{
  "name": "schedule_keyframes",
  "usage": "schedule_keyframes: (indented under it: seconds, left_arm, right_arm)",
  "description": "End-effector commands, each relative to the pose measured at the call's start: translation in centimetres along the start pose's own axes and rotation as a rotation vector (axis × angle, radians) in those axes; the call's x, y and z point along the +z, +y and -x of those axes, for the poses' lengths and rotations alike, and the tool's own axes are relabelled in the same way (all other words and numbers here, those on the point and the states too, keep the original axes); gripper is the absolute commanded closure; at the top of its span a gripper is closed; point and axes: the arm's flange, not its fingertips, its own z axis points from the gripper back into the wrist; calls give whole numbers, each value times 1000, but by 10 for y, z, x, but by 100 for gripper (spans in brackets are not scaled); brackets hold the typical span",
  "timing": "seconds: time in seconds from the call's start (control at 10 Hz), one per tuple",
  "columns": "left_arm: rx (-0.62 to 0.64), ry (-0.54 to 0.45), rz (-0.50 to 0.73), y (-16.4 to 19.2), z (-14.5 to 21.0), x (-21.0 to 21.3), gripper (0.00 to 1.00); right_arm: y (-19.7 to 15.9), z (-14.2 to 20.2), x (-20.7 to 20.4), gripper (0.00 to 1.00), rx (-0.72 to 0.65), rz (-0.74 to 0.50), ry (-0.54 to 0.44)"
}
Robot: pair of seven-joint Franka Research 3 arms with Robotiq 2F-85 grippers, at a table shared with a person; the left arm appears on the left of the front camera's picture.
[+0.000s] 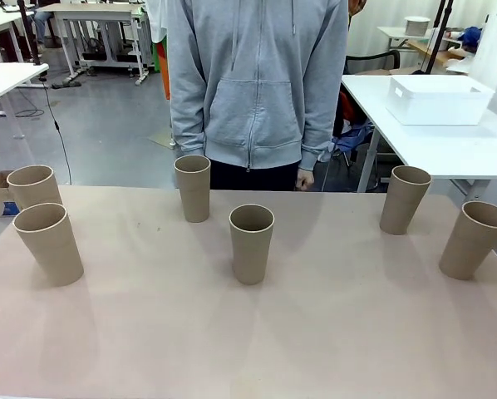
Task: Stack the cups and store them in the basket.
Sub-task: Pick up two Reusable plastic cups , one in each hand.
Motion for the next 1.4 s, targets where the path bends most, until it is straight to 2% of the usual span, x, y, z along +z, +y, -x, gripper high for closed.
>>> schedule_keyframes:
  seconds: [0.0, 0.1, 0.2, 0.3, 0.7, 0.8, 0.9, 1.1, 1.2, 1.3]
  left_arm:
    - [-41, -79, 6, 32, 33, 6, 0]
    - [-54, -119, 17, 42, 39, 8, 0]
    - [-46, -180, 117, 38, 38, 7, 0]
    - [-24, -72, -10, 21, 40, 6, 0]
    - [-24, -72, -10, 21, 40, 6, 0]
    - [-39, -85, -2, 29, 43, 9, 0]
    - [-35, -110, 10, 53, 36, -2, 0]
    - [-53, -199, 70, 81, 12, -10, 0]
    - [-39, -229, 75, 87, 5, -5, 0]
    - [-62, -235, 40, 96, 6, -3, 0]
  right_arm:
    - [-18, 18, 18, 0, 40, -82, -61]
    - [-20, 23, 17, 0, 51, -87, -92]
    - [-14, 25, 15, 0, 32, -132, -98]
    - [-8, 27, 14, 0, 18, -64, -51]
    - [-8, 27, 14, 0, 18, -64, -51]
    - [-11, 32, 16, 0, 20, -81, -62]
    - [-13, 30, 16, 0, 47, -141, -34]
    - [-13, 29, 25, 0, 41, -201, -83]
    - [-10, 27, 40, 0, 27, -203, -113]
    - [-13, 31, 45, 0, 52, -185, -104]
